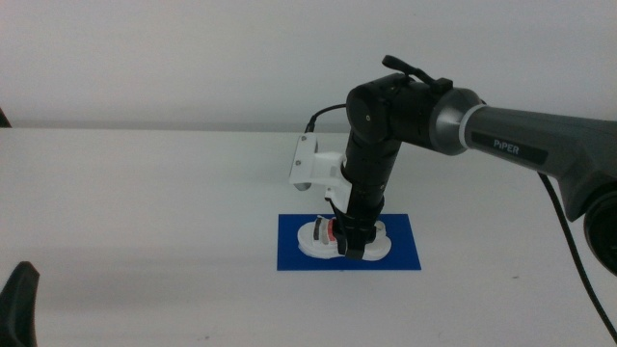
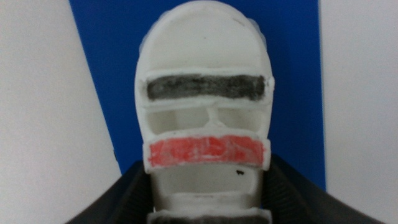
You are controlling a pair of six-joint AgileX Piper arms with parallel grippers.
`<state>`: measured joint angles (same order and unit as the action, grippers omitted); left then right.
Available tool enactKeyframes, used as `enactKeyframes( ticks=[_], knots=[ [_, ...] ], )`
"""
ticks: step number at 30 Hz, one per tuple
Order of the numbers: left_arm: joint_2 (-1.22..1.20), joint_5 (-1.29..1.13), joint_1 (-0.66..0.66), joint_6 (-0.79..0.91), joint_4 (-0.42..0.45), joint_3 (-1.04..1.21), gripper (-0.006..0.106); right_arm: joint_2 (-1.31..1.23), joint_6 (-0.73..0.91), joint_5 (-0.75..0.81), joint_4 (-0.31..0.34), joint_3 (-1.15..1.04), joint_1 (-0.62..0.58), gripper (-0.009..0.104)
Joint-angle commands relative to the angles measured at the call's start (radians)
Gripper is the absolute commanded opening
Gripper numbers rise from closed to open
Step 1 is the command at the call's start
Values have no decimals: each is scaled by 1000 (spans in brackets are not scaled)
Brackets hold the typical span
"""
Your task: Use one arm to grab the shoe from the table and place it on the mat.
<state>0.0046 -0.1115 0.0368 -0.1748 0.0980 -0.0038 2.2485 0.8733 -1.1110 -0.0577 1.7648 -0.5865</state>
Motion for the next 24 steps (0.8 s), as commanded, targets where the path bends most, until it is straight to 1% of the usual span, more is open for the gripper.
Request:
enactKeyframes(
  ticks=[1,4,6,7,8,9,12,15,16,19,21,24],
  knots=[
    [-41,17,4,-6,0,43,94,9,-11,19,1,4,10,0],
    [-41,17,4,-6,0,43,94,9,-35,20,1,4,10,2],
    [-41,17,4,-6,0,43,94,9,-40,20,1,4,10,7],
    [-41,17,4,-6,0,43,94,9,-40,20,1,4,10,11],
    [-41,17,4,-6,0,43,94,9,-40,20,1,4,10,27],
    [-41,17,4,-6,0,43,94,9,-57,20,5,4,10,48],
    [-41,17,4,-6,0,43,94,2,-94,36,5,5,10,75],
    [-41,17,4,-6,0,43,94,-44,-159,58,5,6,8,91],
    [-41,17,4,-6,0,43,94,-67,-178,63,5,6,8,93],
    [-41,17,4,-6,0,43,94,-185,-224,58,10,6,8,93],
    [-41,17,4,-6,0,43,94,-300,-293,56,10,-7,10,93],
    [-41,17,4,-6,0,43,94,-512,-376,105,-4,-113,34,93]
  ],
)
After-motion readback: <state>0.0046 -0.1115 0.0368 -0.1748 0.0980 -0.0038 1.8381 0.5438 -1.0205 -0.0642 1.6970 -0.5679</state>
